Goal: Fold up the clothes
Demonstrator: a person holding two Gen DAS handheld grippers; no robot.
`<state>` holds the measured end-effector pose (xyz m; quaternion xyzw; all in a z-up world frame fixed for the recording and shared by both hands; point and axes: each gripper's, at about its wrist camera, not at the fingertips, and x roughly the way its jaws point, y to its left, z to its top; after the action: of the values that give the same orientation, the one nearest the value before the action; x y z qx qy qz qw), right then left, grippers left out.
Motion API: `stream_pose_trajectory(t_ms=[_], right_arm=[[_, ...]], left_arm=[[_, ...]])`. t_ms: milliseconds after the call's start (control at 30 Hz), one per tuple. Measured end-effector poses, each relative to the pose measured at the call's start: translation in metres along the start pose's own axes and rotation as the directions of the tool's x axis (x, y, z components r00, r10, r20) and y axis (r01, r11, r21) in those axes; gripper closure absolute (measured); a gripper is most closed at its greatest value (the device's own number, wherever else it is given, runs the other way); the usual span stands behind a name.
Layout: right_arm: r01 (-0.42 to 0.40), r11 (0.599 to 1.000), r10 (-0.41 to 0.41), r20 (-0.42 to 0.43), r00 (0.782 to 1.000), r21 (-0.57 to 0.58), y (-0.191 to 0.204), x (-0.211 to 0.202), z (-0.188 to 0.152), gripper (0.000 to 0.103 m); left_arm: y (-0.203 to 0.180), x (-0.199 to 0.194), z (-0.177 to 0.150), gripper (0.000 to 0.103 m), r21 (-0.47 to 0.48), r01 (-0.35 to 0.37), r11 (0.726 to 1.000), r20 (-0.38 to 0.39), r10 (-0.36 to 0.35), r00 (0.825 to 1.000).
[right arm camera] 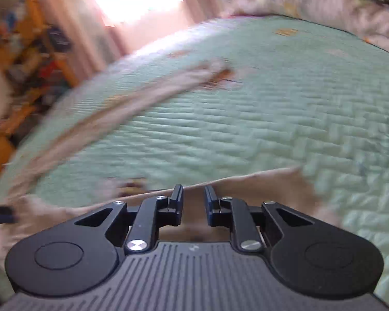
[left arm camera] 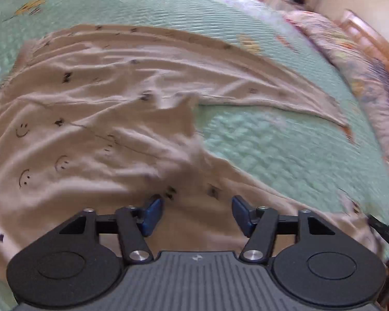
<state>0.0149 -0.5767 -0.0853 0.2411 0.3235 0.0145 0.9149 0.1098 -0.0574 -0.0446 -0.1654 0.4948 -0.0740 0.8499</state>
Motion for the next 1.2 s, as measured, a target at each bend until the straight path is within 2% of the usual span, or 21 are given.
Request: stream_pose_trajectory(t_ms=[33,133,167,200,233,333,367,400,433,467,533,567,633,733,833,900,1000,1100,1133,1200], right_arm=[[0.001,0.999,-0.001,0.005,1.000,0.052,-0.015,0.004,0.004,0.103],[0.130,0.990,-0.133,0.064,0.989,0.049,-0.023,-0.010,0.008,0.103],[0.111,0.993,-0.113,0.072,0.991,0.039,-0.020,-0.015,0.005,0.101],[0.067,0.997,-0.069,0.076,0.995,0.027,-0.015,-0.021,0.002,0.093],[0.023,1.000,-0.024,0.078,0.997,0.015,-0.010,-0.027,-0.001,0.093],[-0.087,0.996,0.089,0.061,0.994,-0.036,0.006,-0.037,-0.011,0.085],[-0.055,0.996,0.057,0.031,0.998,-0.072,0.009,-0.032,-0.014,0.085],[0.060,0.994,-0.059,0.014,0.998,-0.096,0.005,-0.022,-0.016,0.090],[0.123,0.989,-0.121,0.026,0.992,-0.077,-0.006,-0.018,-0.016,0.103],[0.112,0.994,-0.113,0.044,0.993,0.004,-0.020,-0.021,-0.013,0.103],[0.131,0.987,-0.138,0.075,0.988,0.089,-0.022,-0.034,-0.008,0.102],[0.144,0.987,-0.150,0.100,0.984,0.065,-0.011,-0.041,-0.008,0.092],[0.063,0.997,-0.057,0.107,0.993,-0.052,0.023,-0.052,-0.014,0.091],[-0.116,0.971,0.117,-0.010,0.993,-0.208,0.080,-0.054,-0.036,0.085],[-0.181,0.939,0.132,-0.179,0.975,-0.293,0.112,-0.039,-0.069,0.083],[-0.139,0.934,0.065,-0.227,0.972,-0.328,0.114,-0.039,-0.092,0.084],[-0.119,0.939,0.022,-0.290,0.957,-0.322,0.110,-0.060,-0.105,0.084],[-0.117,0.946,0.024,-0.295,0.955,-0.303,0.105,-0.070,-0.104,0.082],[-0.132,0.949,0.047,-0.286,0.957,-0.285,0.110,-0.071,-0.100,0.082],[-0.209,0.940,0.144,-0.241,0.960,-0.271,0.124,-0.067,-0.091,0.082]], left_arm=[[0.005,-0.001,0.002,0.057,-0.026,0.011,1.000,0.007,-0.011,1.000],[0.020,-0.005,0.010,0.057,-0.102,0.045,0.994,0.028,-0.042,0.999],[0.024,-0.006,0.012,0.056,-0.120,0.053,0.991,0.035,-0.049,0.998],[0.021,-0.004,0.012,0.056,-0.103,0.044,0.994,0.036,-0.040,0.999],[0.018,-0.003,0.012,0.056,-0.086,0.034,0.996,0.037,-0.031,0.999],[0.007,0.003,0.016,0.048,-0.053,0.007,0.999,0.043,-0.005,0.999],[0.004,0.004,0.017,0.044,-0.048,0.002,0.999,0.045,0.000,0.999],[0.004,0.003,0.017,0.044,-0.049,0.002,0.999,0.044,0.000,0.999],[0.003,0.003,0.018,0.044,-0.051,0.002,0.999,0.044,0.000,0.999],[0.003,0.002,0.018,0.043,-0.052,0.002,0.999,0.043,0.001,0.999],[0.001,0.001,0.018,0.042,-0.055,0.001,0.998,0.042,0.001,0.999],[0.001,0.000,0.018,0.042,-0.059,0.005,0.998,0.042,-0.002,0.999],[-0.001,-0.009,0.014,0.043,-0.080,0.059,0.995,0.044,-0.055,0.998],[-0.022,-0.018,-0.003,0.041,-0.057,0.165,0.985,0.033,-0.163,0.986],[-0.043,0.000,-0.018,0.039,0.002,0.150,0.989,-0.019,-0.150,0.989],[-0.055,0.011,-0.028,0.045,0.032,0.144,0.989,-0.050,-0.142,0.989],[-0.035,0.017,-0.019,0.053,-0.079,0.184,0.980,-0.035,-0.187,0.982],[-0.033,0.016,-0.014,0.056,-0.090,0.181,0.979,-0.034,-0.185,0.982],[-0.035,0.015,-0.015,0.055,-0.084,0.178,0.980,-0.030,-0.181,0.983],[-0.037,0.015,-0.017,0.053,-0.078,0.174,0.982,-0.025,-0.177,0.984]])
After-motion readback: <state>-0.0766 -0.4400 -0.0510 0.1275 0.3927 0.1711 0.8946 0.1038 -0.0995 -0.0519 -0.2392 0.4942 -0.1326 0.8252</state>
